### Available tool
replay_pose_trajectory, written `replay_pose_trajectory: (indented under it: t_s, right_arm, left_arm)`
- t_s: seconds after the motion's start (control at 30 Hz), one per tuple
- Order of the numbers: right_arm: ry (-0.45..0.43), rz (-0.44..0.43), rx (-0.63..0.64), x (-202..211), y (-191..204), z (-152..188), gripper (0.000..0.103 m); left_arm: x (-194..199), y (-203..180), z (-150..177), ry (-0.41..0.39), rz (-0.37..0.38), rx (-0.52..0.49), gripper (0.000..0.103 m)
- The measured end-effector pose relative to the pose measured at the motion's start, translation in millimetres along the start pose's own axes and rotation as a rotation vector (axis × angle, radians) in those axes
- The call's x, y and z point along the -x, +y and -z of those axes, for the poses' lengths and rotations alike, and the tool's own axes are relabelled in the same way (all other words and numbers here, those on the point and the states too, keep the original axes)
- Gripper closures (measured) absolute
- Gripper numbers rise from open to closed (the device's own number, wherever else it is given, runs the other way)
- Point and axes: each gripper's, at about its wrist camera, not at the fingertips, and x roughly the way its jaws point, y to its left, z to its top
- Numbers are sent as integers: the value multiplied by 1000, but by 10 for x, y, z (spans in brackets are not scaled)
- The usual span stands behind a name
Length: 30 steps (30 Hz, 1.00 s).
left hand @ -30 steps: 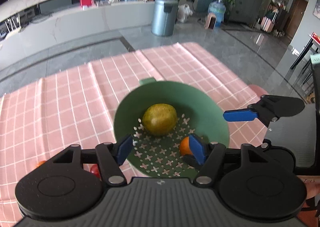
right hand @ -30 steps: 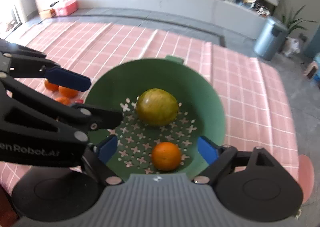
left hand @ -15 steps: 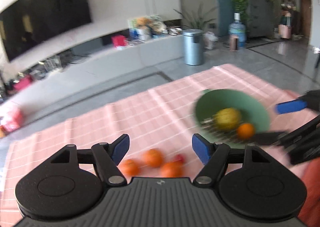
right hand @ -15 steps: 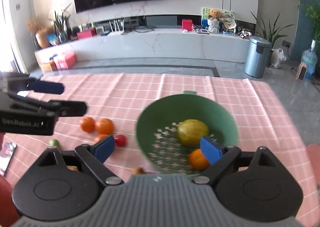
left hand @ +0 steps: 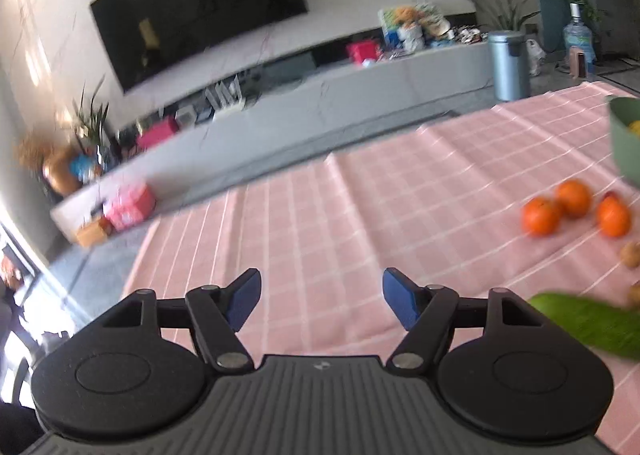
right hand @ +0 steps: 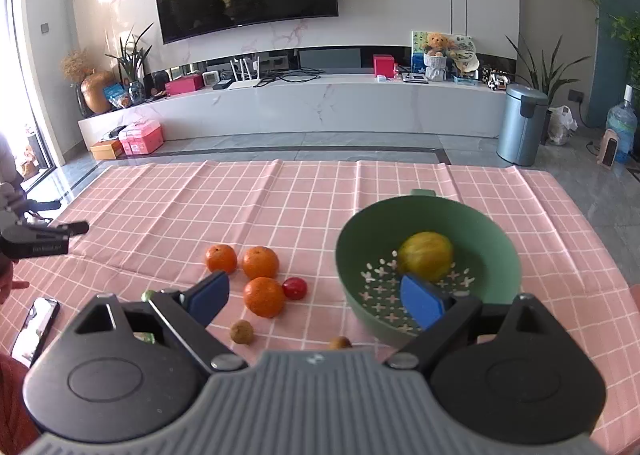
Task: Organize fruits
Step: 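Withdraw both tools from the colander back over the table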
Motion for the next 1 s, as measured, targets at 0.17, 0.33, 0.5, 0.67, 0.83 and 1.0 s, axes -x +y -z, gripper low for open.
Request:
replay_pose_trajectory:
  t_s: [0.17, 0.33, 0.5, 0.67, 0.83, 1.0]
  right_arm:
    - [25, 19, 7, -134, 184, 26, 14]
    - [29, 42, 22, -209, 332, -25, 14]
    - [12, 48, 46, -230, 430, -84, 14]
    - [21, 44, 59, -286, 499, -78, 14]
    - [52, 41, 68, -364, 563, -22, 14]
    - [56, 43, 60, -390, 564, -24, 14]
  left_arm:
    - [-203, 385, 228, 32, 54, 116, 24]
    - [-271, 555, 448, 43, 104, 170, 24]
    - [-283, 572, 581, 28, 106, 164, 24]
    - [-265, 566, 602, -9, 93, 156, 24]
    - [-302, 579, 636, -1, 101, 163, 25]
    - [-250, 638, 581, -20, 105, 203, 25]
